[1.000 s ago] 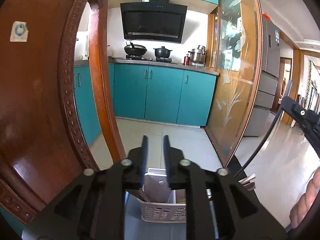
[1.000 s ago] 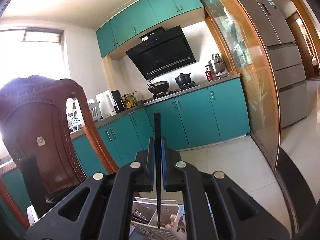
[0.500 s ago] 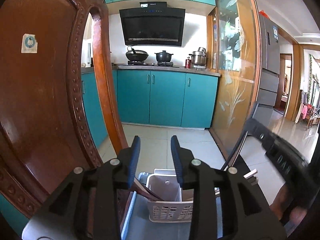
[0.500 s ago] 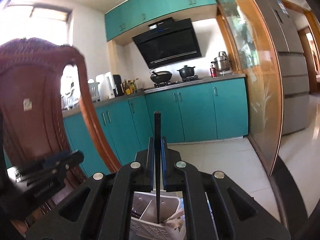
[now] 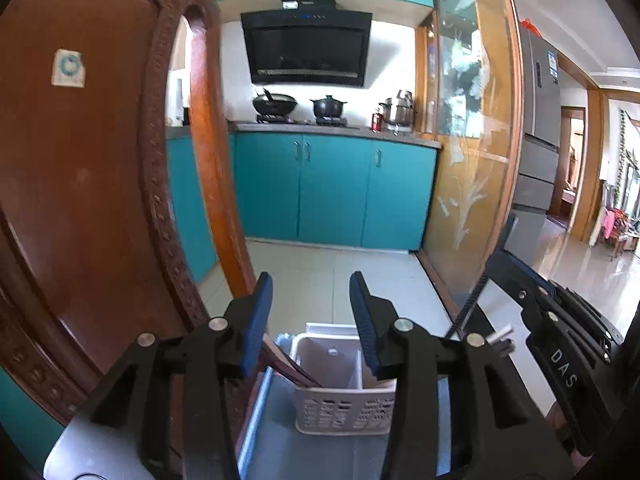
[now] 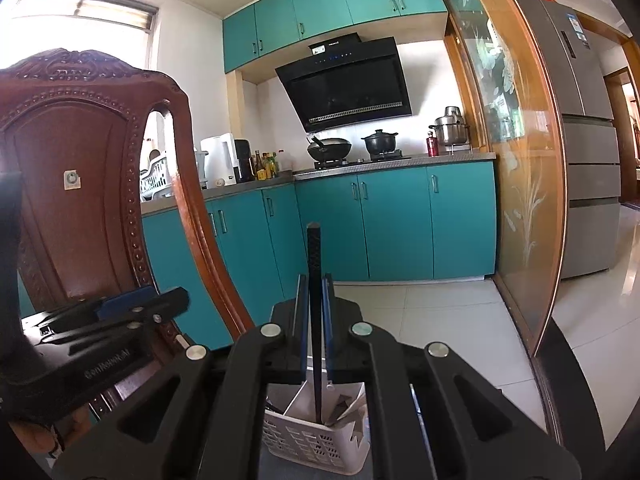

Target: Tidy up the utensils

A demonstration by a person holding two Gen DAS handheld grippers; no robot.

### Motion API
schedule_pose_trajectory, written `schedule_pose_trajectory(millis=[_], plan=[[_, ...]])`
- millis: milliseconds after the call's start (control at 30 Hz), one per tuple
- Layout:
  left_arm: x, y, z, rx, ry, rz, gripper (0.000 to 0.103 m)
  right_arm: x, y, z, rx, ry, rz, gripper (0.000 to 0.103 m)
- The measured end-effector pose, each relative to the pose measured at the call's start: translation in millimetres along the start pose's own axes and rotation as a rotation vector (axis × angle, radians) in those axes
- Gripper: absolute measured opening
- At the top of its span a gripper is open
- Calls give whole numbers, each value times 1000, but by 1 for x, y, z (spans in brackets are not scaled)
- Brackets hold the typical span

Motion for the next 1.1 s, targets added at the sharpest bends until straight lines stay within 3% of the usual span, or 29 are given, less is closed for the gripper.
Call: schedule_pose_trajectory(millis=[300, 567, 767, 900, 967, 1100], plan=[[0, 1, 1, -17, -2, 18, 44, -6, -9, -9, 21, -10, 7, 11], [4, -1, 2, -10, -1, 8, 51, -32, -4, -48, -51, -49, 35, 61], [4, -15, -8, -10, 6, 54, 65, -63, -34, -101, -47, -157, 27, 87], [2, -51, -34, 41, -11, 119, 81, -71, -59, -140, -28, -214, 52, 93], [3, -69, -47, 69, -25, 131, 82, -64, -69, -158, -10, -236, 0, 100], [15, -106, -82, 114, -8, 99, 87, -43, -80, -178, 35, -262, -132, 100]])
Point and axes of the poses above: each gripper's, at about its wrist camera, not at the fingertips, and z roughly the way its jaws point, x to its left, y to its top, the point moved 9 cm from there along z, roughly the way its jaws point, and after that the axes turned 4 degrees about -x, right-handed, at the moved point
